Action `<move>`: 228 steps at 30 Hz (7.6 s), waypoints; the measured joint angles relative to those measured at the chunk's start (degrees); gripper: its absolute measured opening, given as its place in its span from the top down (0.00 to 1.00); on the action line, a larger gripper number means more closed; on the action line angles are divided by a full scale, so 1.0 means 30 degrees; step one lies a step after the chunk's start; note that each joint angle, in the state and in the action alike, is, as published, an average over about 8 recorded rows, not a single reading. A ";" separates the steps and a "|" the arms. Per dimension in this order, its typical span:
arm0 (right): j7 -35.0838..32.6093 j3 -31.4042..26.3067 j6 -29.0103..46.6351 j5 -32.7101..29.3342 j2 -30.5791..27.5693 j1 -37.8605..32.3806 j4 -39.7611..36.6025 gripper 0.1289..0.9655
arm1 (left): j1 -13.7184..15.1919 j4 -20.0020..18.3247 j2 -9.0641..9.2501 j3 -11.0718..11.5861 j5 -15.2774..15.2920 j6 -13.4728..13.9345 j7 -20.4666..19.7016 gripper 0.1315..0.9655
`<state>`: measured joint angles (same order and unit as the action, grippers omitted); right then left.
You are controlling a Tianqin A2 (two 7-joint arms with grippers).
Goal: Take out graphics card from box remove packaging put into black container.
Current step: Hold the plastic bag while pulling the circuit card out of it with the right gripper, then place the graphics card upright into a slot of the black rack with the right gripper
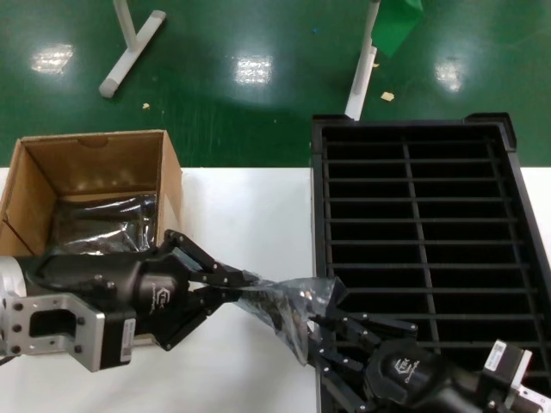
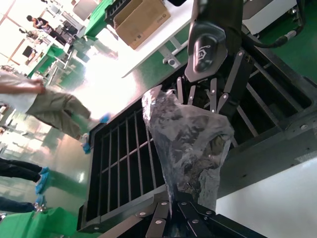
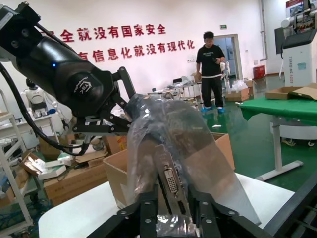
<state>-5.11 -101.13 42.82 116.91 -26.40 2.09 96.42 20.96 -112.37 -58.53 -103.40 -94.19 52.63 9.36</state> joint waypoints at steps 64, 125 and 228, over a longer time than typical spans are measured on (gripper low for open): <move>0.0292 -0.0073 0.0203 0.0249 -0.0092 0.0008 0.0023 0.91 | -0.0984 0.1192 -0.0483 -0.0067 0.0207 -0.0033 0.0777 0.99; 0.1022 -0.1497 0.0823 -0.0719 -0.1306 -0.1452 0.0269 0.91 | -0.0935 0.1914 -0.0371 -0.0091 -0.0156 0.0455 0.2918 0.99; -0.0739 0.7658 0.6746 -0.0789 -1.8603 -0.0030 0.4096 0.91 | -0.5399 0.9616 0.2096 0.4911 -0.6424 0.2957 1.2701 0.99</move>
<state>-7.33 -78.16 63.06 114.54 -82.21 2.00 108.71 4.76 -83.53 -52.24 -88.67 -113.46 61.50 47.47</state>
